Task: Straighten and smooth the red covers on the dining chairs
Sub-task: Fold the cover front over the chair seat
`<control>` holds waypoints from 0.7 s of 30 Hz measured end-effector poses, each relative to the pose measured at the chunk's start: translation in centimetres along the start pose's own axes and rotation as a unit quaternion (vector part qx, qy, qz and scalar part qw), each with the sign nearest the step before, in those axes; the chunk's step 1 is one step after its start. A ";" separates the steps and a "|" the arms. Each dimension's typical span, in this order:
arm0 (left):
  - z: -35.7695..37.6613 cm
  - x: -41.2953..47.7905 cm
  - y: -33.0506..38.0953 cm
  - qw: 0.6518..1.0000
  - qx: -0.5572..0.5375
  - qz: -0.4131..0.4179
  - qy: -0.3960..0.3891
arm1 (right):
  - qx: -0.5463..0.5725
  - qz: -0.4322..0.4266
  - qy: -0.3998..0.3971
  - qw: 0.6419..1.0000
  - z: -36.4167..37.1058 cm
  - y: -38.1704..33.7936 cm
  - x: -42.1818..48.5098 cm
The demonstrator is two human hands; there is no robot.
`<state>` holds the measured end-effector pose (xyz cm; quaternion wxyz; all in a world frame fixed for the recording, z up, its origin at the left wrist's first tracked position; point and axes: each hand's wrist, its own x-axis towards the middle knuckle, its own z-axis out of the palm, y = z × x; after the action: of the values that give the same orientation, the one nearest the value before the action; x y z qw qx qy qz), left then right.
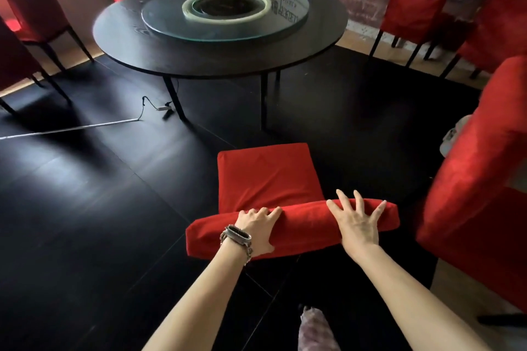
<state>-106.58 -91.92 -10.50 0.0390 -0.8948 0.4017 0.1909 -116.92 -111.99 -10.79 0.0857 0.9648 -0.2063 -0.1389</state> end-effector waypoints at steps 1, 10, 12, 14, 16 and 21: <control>-0.3 0.5 0.0 1.000 -0.001 -0.004 0.002 | 0.004 0.002 -0.001 1.000 -0.3 0.1 0.7; -3.1 5.3 -1.8 0.996 0.005 -0.088 0.012 | 0.034 -0.024 -0.001 0.999 -2.0 0.6 8.0; -3.7 6.4 -1.8 0.994 0.009 -0.111 0.016 | 0.041 -0.032 -0.001 0.999 -2.3 1.0 9.5; -4.0 7.6 -1.9 0.990 0.003 -0.138 0.016 | 0.052 -0.042 0.001 0.998 -2.6 1.2 11.0; -4.3 8.6 -2.4 0.986 -0.007 -0.166 0.019 | 0.059 -0.057 -0.001 0.997 -2.9 1.2 12.5; -5.9 10.4 -4.2 0.960 -0.062 -0.271 0.005 | 0.078 -0.088 -0.004 0.993 -4.0 -0.1 15.6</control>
<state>-95.42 -97.70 -9.26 0.0317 -0.9717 0.1313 0.1937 -101.96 -118.06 -10.66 -0.0033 0.9824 -0.1311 -0.1334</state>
